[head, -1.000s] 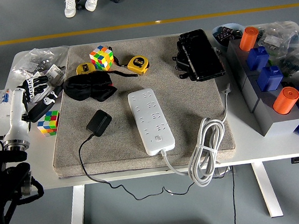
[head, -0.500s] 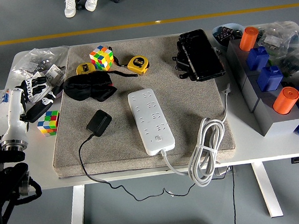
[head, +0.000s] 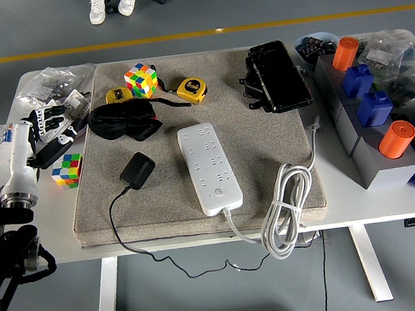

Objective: Put the plug near the board,insert it into the board,press the button,pull the plug out

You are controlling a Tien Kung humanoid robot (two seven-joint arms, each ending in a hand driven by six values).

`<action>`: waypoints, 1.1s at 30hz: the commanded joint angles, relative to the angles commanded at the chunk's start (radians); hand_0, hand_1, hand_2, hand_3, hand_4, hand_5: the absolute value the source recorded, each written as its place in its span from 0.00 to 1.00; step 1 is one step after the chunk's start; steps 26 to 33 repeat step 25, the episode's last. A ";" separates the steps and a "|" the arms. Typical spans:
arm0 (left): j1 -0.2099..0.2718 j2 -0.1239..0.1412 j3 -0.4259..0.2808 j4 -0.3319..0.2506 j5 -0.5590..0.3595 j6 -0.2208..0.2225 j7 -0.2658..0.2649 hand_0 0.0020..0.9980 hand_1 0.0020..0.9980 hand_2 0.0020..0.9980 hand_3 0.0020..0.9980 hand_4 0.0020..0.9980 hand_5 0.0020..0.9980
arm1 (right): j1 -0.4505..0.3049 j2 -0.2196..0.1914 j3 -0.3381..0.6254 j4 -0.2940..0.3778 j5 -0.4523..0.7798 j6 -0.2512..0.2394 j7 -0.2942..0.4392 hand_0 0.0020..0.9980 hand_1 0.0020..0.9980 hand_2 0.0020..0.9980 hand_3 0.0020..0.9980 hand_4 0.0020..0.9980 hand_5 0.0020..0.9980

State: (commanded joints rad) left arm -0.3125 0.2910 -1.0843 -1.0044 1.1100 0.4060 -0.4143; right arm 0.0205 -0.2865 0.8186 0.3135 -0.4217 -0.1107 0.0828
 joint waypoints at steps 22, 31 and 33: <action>0.019 0.006 -0.011 -0.008 0.012 -0.001 0.005 0.66 0.67 0.69 0.63 0.87 0.38 | 0.003 -0.007 -0.054 -0.003 0.014 -0.001 0.001 0.63 0.66 0.63 0.55 0.98 0.54; 0.021 0.006 -0.011 -0.006 0.014 -0.001 0.005 0.66 0.67 0.69 0.63 0.87 0.38 | 0.002 -0.008 -0.058 -0.002 0.015 -0.001 0.002 0.63 0.66 0.63 0.55 0.98 0.54; 0.021 0.006 -0.011 -0.006 0.014 -0.001 0.005 0.66 0.67 0.69 0.63 0.87 0.38 | 0.002 -0.008 -0.058 -0.002 0.015 -0.001 0.002 0.63 0.66 0.63 0.55 0.98 0.54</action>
